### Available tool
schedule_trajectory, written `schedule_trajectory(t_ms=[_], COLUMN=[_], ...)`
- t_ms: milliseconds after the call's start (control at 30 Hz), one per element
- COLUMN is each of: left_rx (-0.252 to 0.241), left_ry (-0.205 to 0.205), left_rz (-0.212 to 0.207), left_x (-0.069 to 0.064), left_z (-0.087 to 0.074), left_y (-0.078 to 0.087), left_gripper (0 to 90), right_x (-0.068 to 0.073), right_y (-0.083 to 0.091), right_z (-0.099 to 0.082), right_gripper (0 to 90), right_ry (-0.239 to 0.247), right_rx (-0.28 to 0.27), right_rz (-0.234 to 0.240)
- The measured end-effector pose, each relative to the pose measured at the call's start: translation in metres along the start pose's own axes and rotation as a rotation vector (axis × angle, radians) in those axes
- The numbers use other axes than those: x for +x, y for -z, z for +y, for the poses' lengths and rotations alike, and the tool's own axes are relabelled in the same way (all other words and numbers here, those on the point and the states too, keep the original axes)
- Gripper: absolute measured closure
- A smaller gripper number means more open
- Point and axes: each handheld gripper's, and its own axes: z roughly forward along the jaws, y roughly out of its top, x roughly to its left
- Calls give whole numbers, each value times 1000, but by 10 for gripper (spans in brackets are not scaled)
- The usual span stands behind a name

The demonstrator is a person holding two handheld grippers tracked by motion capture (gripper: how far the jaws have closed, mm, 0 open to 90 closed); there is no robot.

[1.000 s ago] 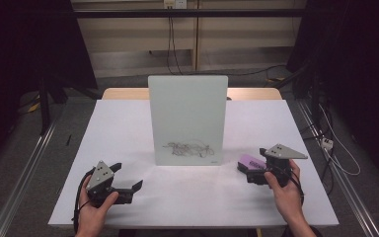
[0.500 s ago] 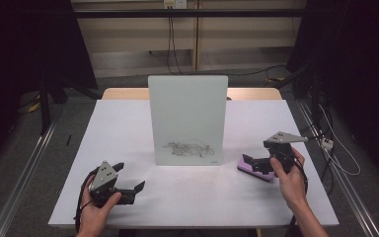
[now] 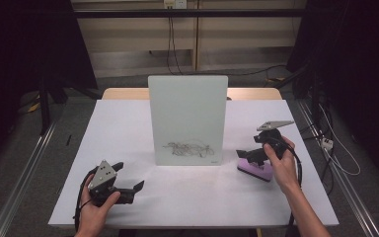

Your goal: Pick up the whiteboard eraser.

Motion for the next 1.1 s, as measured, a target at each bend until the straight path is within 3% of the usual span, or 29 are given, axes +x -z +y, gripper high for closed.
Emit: schedule_trajectory(t_ms=[67,433,600,767,1100], left_rx=[-3,3,7,9,16], left_ry=[5,14,10,7,7], left_rz=[3,-5,-9,-8,-9], left_x=[2,2,2,2,2], left_z=[-1,-1,-1,-1,-2], left_y=[0,1,-1,0,-1], left_gripper=[51,50,51,50,50], right_x=[1,0,-6,-11,-11], right_y=[-3,0,3,9,7], right_z=[-2,-10,-14,-17,-21], right_gripper=[57,97,109,111,245], right_ry=[-2,101,138,174,251], right_rx=[29,108,148,185,273], right_rz=[46,33,65,60,95])
